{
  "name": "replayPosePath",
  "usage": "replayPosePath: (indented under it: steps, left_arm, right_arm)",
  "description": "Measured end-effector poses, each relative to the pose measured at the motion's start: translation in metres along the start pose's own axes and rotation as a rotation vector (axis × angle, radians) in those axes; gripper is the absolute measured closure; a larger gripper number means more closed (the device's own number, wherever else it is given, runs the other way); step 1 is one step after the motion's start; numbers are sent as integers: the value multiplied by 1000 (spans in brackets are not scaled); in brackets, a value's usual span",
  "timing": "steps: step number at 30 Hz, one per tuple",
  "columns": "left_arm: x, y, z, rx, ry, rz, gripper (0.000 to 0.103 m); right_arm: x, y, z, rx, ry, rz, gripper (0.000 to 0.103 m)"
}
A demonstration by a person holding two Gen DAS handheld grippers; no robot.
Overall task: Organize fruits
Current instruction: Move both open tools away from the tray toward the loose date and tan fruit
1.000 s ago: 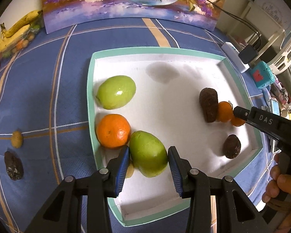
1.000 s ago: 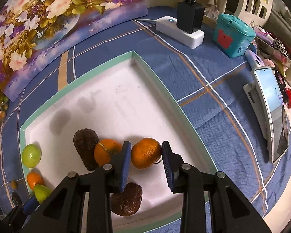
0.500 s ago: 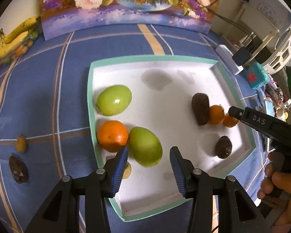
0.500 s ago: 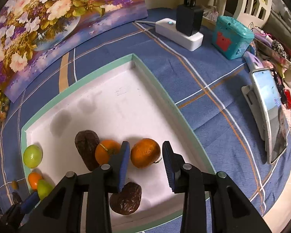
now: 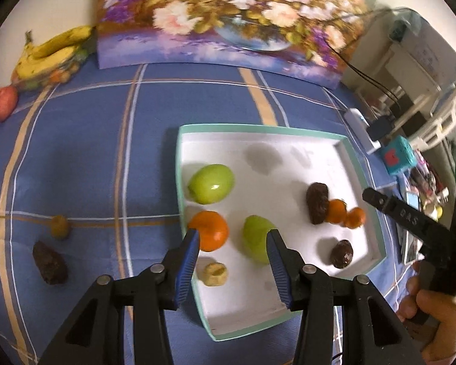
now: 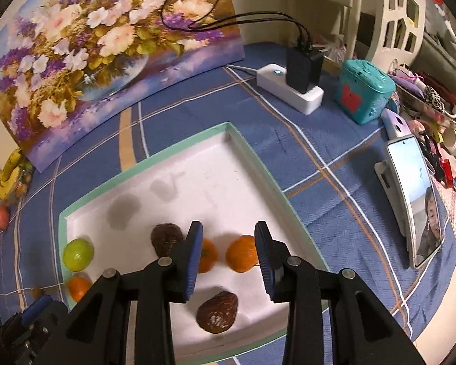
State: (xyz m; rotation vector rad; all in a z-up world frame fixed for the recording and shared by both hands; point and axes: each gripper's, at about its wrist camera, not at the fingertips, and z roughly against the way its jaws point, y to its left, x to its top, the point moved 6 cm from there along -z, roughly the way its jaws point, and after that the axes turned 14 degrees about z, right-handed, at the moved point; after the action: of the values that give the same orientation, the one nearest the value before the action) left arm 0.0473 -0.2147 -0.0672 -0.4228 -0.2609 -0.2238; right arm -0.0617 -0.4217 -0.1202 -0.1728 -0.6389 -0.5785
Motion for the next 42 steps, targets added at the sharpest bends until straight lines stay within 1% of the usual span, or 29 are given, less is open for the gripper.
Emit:
replayPosePath:
  steps: [5, 8, 11, 15, 21, 25, 26, 28, 29, 30, 31, 32, 33, 34, 35, 37, 38, 39, 42]
  left_arm:
    - [8, 22, -4, 26, 4, 79, 53]
    - [13, 34, -4, 50, -4, 115, 45]
    - [17, 45, -1, 63, -17, 145, 44]
    - [22, 60, 3, 80, -37, 180, 39]
    - [33, 86, 18, 103, -84, 231, 36]
    - [39, 110, 33, 133, -130, 271, 34]
    - [40, 116, 36, 140, -141, 280, 32]
    - [41, 128, 44, 161, -165, 296, 24]
    - [41, 133, 47, 171, -175, 300, 19]
    - [41, 138, 50, 183, -187, 302, 17]
    - [41, 142, 51, 194, -194, 304, 14]
    - [41, 146, 54, 205, -204, 308, 9]
    - [41, 149, 55, 209, -210, 311, 4]
    - [41, 152, 58, 213, -218, 317, 2]
    - [40, 155, 60, 213, -226, 322, 1]
    - [40, 160, 63, 217, -238, 327, 1]
    - [39, 161, 64, 221, -243, 328, 0]
    - [39, 162, 65, 224, -249, 330, 0]
    - [36, 169, 68, 229, -260, 343, 0]
  right_arm:
    - [-2, 18, -5, 41, 19, 41, 67]
    - [-2, 29, -5, 62, 17, 65, 67]
    - [-2, 40, -2, 77, 15, 90, 67]
    - [-3, 60, 1, 102, 11, 139, 67]
    - [-3, 91, 10, 140, -6, 218, 67]
    - [-3, 108, 17, 157, -22, 261, 67]
    - [-3, 112, 19, 163, -26, 271, 67]
    - [-4, 118, 22, 173, -34, 285, 67]
    - [-4, 121, 23, 177, -36, 289, 59]
    - [-4, 123, 23, 179, -37, 293, 44]
    - [-4, 125, 23, 182, -39, 297, 39]
    - [-4, 127, 23, 184, -41, 301, 36]
    - [-5, 129, 23, 187, -40, 304, 36]
    - [-5, 129, 22, 189, -39, 306, 36]
    - [-5, 130, 22, 191, -38, 307, 34]
    - [-6, 132, 21, 192, -35, 308, 27]
    - [-6, 132, 20, 192, -34, 308, 21]
    - [-7, 133, 20, 193, -33, 308, 19]
    - [-8, 135, 19, 209, -36, 301, 19]
